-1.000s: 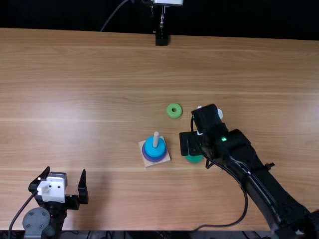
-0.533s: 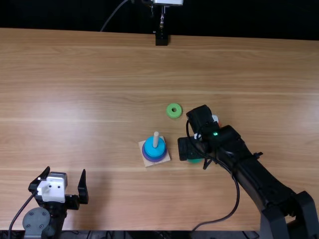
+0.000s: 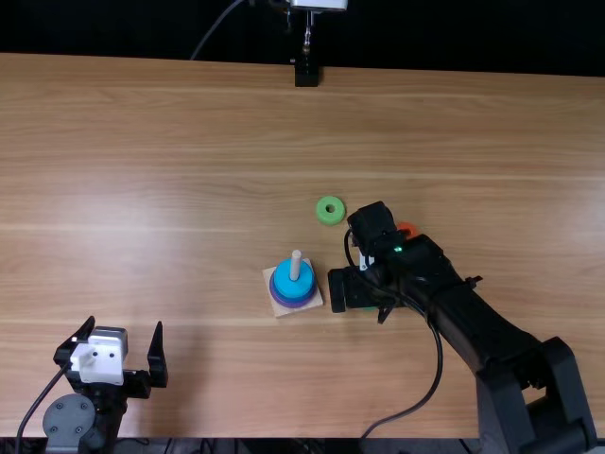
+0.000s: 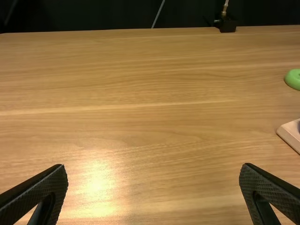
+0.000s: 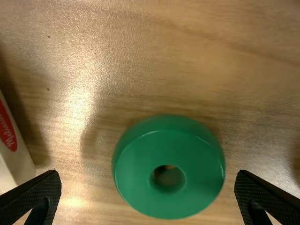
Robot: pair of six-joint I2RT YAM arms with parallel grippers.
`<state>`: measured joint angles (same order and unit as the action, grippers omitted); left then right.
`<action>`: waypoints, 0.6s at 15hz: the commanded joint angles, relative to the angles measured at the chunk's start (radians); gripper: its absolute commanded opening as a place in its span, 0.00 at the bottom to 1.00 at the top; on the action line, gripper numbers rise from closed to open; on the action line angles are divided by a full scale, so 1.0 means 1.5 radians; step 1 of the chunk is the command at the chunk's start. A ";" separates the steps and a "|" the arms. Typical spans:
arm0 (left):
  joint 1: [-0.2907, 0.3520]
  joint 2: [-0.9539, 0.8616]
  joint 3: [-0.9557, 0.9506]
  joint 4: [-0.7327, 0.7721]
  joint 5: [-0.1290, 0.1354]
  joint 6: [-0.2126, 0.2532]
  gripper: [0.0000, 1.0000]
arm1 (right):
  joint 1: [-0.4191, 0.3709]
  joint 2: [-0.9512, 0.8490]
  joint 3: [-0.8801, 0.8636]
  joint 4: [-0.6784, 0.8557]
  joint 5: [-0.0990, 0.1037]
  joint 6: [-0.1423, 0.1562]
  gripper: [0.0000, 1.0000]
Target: Build the Hanoi tower: stack the rings onto the peg from bottom to top in this color order: purple, dark blue, light blue, dark green, light green, yellow, orange.
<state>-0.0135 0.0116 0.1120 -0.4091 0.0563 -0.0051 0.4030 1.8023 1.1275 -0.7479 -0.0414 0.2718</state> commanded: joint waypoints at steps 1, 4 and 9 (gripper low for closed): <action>-0.005 -0.008 -0.075 -0.051 0.004 -0.004 1.00 | -0.010 0.012 0.017 0.001 -0.007 0.008 1.00; -0.006 -0.008 -0.075 -0.051 0.004 -0.004 1.00 | -0.010 0.031 0.020 0.003 -0.004 0.007 1.00; -0.006 -0.008 -0.075 -0.051 0.003 -0.004 1.00 | -0.038 0.042 0.023 0.009 -0.001 0.007 1.00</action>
<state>-0.0135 0.0116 0.1123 -0.4091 0.0563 -0.0051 0.3569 1.8393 1.1332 -0.7357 -0.0437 0.2718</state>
